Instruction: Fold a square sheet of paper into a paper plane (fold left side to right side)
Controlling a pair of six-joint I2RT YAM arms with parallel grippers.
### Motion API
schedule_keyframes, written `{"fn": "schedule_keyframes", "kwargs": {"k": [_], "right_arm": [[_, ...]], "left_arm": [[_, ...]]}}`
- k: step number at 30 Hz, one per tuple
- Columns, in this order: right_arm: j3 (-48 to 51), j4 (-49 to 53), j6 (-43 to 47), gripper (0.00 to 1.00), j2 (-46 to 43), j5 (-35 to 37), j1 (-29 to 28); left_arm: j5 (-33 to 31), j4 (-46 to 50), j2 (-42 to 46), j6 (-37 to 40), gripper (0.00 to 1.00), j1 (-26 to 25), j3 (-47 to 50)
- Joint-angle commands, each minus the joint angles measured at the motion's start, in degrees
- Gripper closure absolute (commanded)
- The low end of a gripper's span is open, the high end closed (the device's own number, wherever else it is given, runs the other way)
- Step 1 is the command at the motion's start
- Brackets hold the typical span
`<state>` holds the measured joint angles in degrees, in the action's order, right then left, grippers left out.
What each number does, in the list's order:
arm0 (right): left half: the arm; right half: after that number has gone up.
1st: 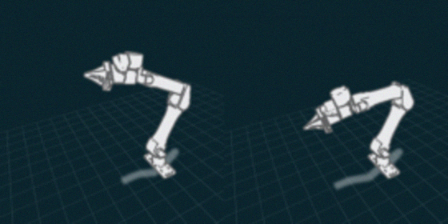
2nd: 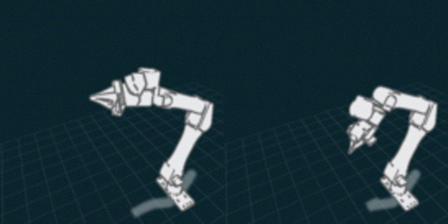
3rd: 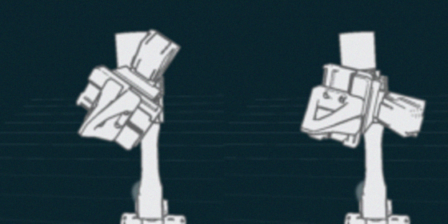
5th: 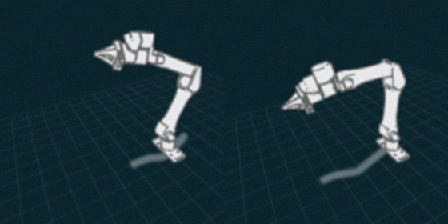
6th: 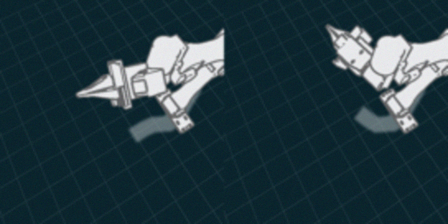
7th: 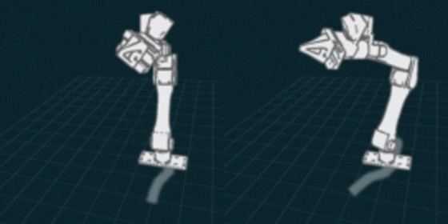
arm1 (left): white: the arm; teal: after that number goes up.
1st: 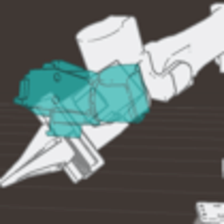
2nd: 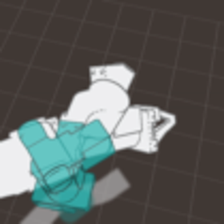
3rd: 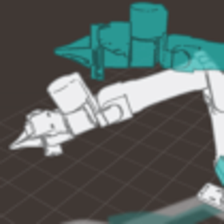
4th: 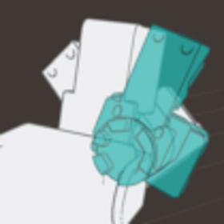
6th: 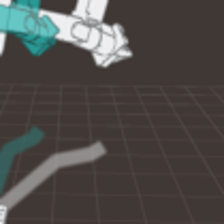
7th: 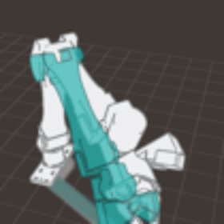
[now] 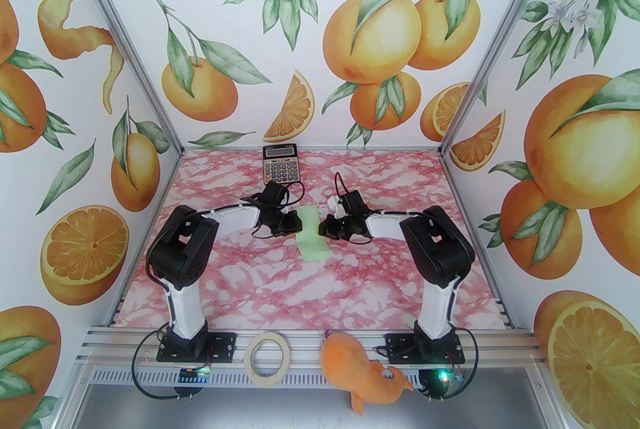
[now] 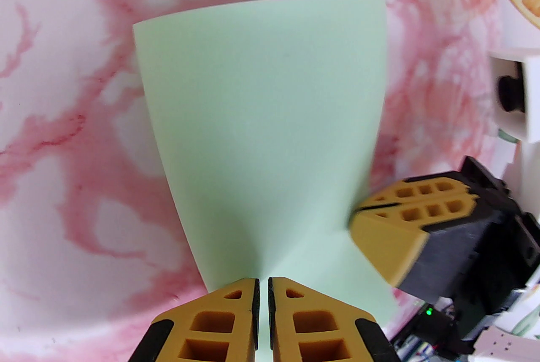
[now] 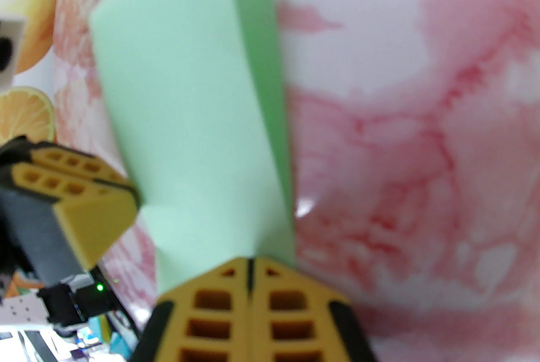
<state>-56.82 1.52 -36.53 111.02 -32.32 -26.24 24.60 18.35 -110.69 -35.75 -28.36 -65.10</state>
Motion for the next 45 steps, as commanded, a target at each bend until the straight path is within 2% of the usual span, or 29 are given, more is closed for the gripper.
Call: {"fn": "schedule_keyframes", "kwargs": {"k": [1,8,17,24,38,45], "right_arm": [[0.6,4.1,0.8,1.0,2.2,4.0,-0.4],[0.5,4.2,0.8,1.0,2.2,4.0,-0.3],[0.6,4.3,0.8,1.0,2.2,4.1,-0.4],[0.8,4.1,0.7,1.0,2.3,4.0,-0.4],[1.2,3.8,0.5,1.0,2.3,4.1,-0.3],[1.4,3.7,0.3,1.0,2.2,4.2,-0.4]], "left_arm": [[0.3,-1.0,-1.6,0.9,0.87,0.0,1.0],[0.4,-1.2,-2.6,1.1,0.89,0.2,2.1],[0.0,3.3,1.5,2.3,0.83,1.2,-4.3],[0.2,4.7,-3.3,4.3,0.83,2.4,-9.1],[0.1,5.3,-8.7,6.0,0.84,3.9,-10.1],[0.1,5.6,-2.0,4.7,0.83,3.4,-9.3]]}}
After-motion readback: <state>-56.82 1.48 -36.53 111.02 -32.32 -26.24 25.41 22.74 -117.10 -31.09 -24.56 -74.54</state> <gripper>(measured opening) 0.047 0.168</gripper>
